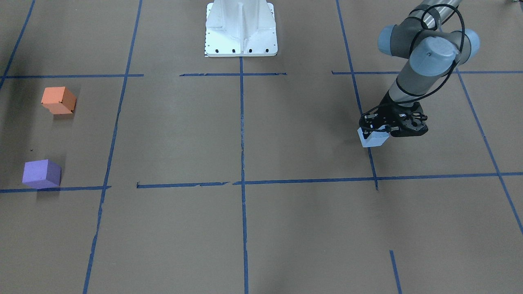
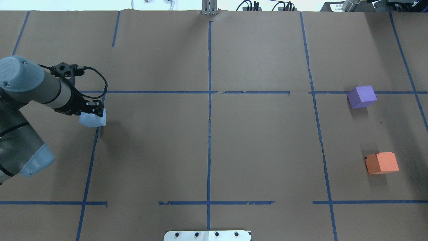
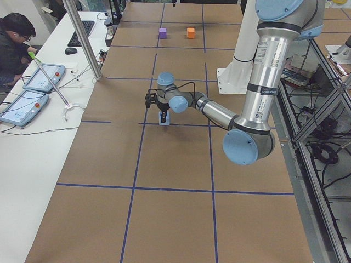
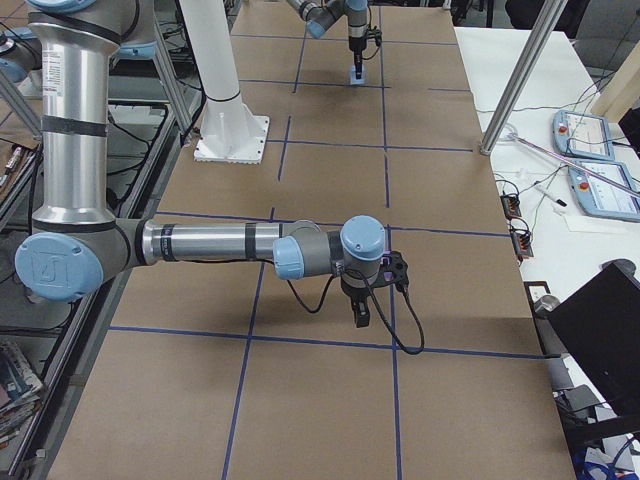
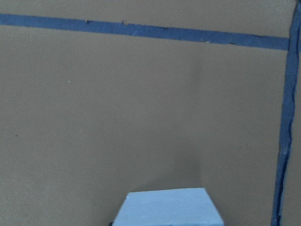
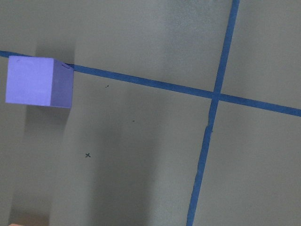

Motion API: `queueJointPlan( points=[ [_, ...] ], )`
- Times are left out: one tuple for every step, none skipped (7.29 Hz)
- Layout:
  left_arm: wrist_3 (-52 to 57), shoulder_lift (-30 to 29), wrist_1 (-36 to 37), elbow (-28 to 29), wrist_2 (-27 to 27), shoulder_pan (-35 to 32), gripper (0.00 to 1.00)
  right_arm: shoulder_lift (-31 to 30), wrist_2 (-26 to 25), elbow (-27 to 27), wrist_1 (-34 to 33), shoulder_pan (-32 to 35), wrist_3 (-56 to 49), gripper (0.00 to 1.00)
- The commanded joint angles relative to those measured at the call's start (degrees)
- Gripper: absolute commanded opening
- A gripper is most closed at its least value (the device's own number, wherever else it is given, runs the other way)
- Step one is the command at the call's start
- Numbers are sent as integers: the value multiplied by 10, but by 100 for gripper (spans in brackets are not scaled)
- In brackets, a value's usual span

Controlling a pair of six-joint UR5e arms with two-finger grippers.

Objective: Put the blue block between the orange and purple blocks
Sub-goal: 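Carry the light blue cube with the left gripper to the table center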

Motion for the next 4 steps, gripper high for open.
queueJointPlan(
  points=[
    [1, -145, 130, 14, 4, 46, 30, 0, 0, -1, 0, 0, 0, 100],
    [0, -219, 196, 34, 9, 65, 30, 0, 0, -2, 0, 0, 0, 100],
    [-44, -275, 197, 74, 63, 109, 30, 0, 0, -3, 0, 0, 0, 100],
    [-79, -342, 191, 145, 108, 137, 30, 0, 0, -3, 0, 0, 0, 100]
  ],
)
